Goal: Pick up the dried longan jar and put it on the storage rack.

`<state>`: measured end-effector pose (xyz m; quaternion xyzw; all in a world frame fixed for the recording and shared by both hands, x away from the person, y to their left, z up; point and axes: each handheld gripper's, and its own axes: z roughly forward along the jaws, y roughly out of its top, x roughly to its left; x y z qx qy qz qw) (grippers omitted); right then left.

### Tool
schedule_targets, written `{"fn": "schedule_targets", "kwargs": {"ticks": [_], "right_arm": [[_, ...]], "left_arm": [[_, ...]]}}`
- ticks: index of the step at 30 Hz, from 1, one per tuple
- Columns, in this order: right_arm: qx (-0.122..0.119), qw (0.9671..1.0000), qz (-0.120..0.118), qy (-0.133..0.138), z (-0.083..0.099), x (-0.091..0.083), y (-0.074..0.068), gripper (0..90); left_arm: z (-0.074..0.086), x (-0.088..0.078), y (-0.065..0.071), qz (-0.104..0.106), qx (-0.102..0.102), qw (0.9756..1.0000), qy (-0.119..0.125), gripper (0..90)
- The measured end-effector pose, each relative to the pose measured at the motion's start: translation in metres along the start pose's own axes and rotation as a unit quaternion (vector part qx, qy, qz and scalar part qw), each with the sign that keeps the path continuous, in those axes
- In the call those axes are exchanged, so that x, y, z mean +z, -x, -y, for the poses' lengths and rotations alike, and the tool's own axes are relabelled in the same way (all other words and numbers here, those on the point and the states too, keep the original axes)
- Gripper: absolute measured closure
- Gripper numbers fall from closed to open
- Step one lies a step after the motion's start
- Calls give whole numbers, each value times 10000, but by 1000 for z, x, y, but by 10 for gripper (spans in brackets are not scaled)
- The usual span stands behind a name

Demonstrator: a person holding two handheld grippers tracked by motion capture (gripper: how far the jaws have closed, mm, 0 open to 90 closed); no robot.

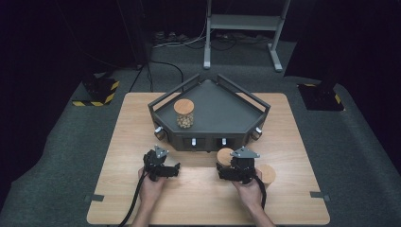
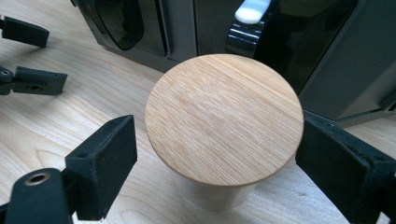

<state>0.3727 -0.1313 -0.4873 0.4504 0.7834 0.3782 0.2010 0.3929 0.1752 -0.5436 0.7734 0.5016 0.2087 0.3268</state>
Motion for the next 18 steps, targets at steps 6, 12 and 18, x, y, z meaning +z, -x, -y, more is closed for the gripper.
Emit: {"fn": "schedule_targets", "kwargs": {"ticks": [6,12,18], "right_arm": [[-7,9999,139,-64,-1,4,-3,147],[-54,9997,193,-114,-1,7,-6,161],[-102,9996,257,-109,-1,8,-7,207]], "left_arm": [[0,0,0,1,0,10000,1,43],[0,0,0,1,1,10000,1,43],[0,0,0,2,3,10000,-1,43]]}}
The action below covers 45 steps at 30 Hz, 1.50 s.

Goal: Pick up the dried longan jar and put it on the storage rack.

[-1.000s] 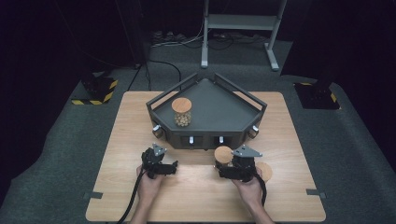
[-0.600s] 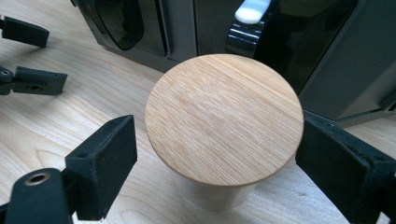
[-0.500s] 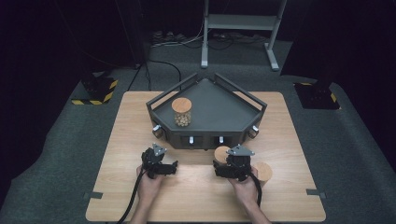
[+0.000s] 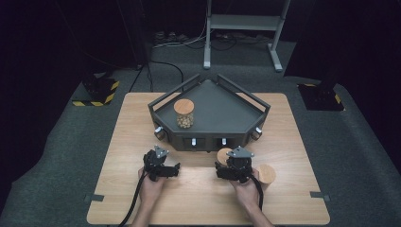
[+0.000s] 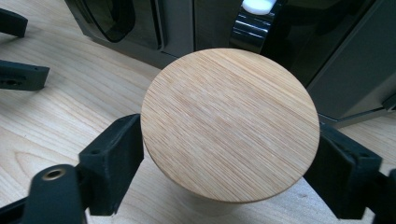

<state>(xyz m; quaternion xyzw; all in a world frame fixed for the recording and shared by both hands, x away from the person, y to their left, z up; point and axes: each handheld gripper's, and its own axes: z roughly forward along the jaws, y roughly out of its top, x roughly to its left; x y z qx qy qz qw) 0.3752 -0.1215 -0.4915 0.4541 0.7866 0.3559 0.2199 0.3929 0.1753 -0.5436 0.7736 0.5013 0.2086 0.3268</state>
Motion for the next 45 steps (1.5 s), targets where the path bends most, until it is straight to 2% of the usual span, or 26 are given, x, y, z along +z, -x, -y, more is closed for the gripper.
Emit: {"fn": "schedule_targets", "kwargs": {"ticks": [4,19,30,39,45], "right_arm": [[-3,10000,45,24,1,-1,1,246],[94,9998,-36,160,2,-3,1,257],[81,9991,-207,360,-8,-20,1,257],[-22,9990,-279,352,-14,-30,3,257],[-21,9984,-418,378,-23,-39,7,257]], "left_arm": [[0,0,0,0,0,10000,-1,43],[0,0,0,1,-2,10000,0,43],[0,0,0,0,-1,10000,0,43],[0,0,0,1,0,10000,2,43],[0,0,0,4,4,10000,1,43]]}}
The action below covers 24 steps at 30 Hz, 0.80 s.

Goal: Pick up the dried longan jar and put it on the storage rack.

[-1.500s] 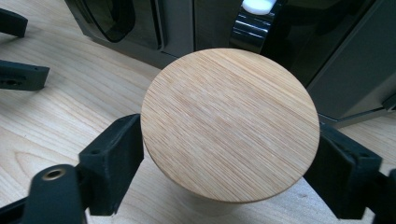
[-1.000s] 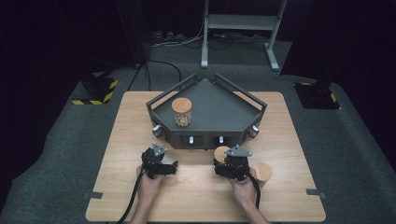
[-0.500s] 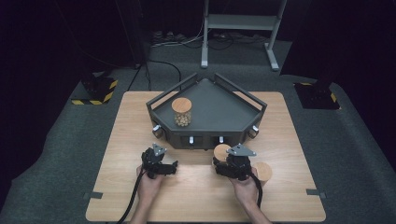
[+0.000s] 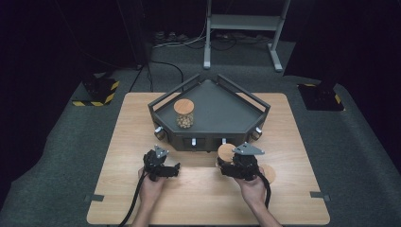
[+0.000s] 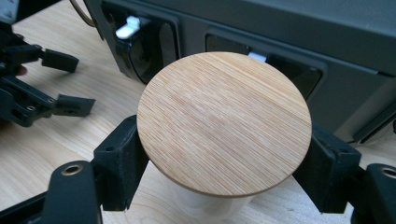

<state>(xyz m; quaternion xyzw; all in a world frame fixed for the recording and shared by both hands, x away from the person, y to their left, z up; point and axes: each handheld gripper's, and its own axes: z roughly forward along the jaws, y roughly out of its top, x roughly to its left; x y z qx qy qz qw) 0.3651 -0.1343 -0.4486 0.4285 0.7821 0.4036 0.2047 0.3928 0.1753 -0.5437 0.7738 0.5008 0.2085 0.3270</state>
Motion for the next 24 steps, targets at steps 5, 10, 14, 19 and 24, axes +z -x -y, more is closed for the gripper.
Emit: {"fn": "schedule_targets", "kwargs": {"ticks": [5,10,14,19,24], "right_arm": [[-30,9999,-114,3,-8,-7,2,256],[-8,9997,-242,-36,-14,-10,4,257],[12,9995,-329,-37,-21,-14,6,257],[-23,9994,-334,-11,-27,-17,8,257],[-13,9995,-311,31,-33,-22,10,256]], "left_arm": [[0,0,0,1,4,10000,-3,43],[0,0,0,0,4,10000,-3,43],[0,0,0,2,4,10000,-1,43],[0,0,0,2,3,10000,-1,43],[0,0,0,1,-7,10000,6,43]]}}
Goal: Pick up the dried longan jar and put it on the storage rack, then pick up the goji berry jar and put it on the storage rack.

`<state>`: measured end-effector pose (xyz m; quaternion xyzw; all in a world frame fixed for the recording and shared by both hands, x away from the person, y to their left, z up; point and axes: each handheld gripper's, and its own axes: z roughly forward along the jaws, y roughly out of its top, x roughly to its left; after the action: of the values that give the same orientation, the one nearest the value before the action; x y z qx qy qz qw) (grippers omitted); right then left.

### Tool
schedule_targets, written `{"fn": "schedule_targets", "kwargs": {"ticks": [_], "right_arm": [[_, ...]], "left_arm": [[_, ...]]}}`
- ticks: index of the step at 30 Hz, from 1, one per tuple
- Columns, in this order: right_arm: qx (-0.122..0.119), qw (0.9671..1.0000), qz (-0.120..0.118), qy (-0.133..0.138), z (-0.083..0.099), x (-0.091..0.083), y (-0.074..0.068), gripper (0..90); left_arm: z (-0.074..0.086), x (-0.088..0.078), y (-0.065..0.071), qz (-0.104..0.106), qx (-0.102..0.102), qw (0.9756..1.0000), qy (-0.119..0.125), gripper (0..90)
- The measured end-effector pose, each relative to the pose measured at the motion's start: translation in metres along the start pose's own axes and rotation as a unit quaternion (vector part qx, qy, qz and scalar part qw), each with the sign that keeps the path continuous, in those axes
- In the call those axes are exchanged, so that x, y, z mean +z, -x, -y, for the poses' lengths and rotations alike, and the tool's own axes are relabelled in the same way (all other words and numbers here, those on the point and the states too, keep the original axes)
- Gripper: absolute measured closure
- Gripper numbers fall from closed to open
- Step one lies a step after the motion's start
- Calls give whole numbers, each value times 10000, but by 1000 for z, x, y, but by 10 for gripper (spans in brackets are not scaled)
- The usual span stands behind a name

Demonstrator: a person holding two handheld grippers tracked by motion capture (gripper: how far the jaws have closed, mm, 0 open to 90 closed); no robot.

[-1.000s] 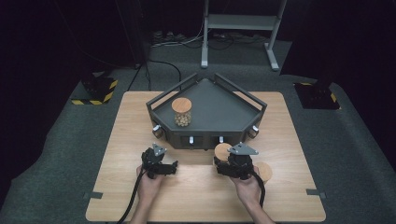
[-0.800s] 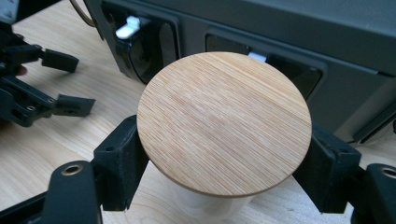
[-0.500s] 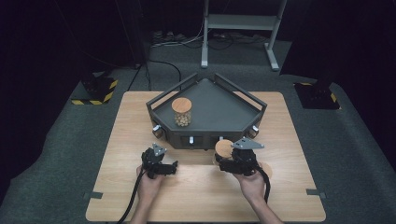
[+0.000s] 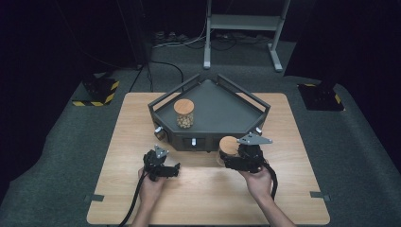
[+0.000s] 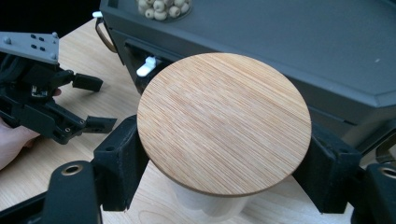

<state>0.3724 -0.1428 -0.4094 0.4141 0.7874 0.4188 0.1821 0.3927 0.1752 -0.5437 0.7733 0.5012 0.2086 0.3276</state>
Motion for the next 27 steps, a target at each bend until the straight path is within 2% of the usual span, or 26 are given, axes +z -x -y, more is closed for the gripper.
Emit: {"fn": "schedule_targets", "kwargs": {"ticks": [9,18,27], "right_arm": [[-74,9999,-26,97,-15,-13,4,257],[-102,9999,-23,130,-28,-17,6,257],[-142,9997,-84,192,-49,-20,6,256]], "left_arm": [[0,0,0,-3,2,10000,0,43],[0,0,0,-2,6,10000,-5,43],[0,0,0,0,9,10000,-7,43]]}}
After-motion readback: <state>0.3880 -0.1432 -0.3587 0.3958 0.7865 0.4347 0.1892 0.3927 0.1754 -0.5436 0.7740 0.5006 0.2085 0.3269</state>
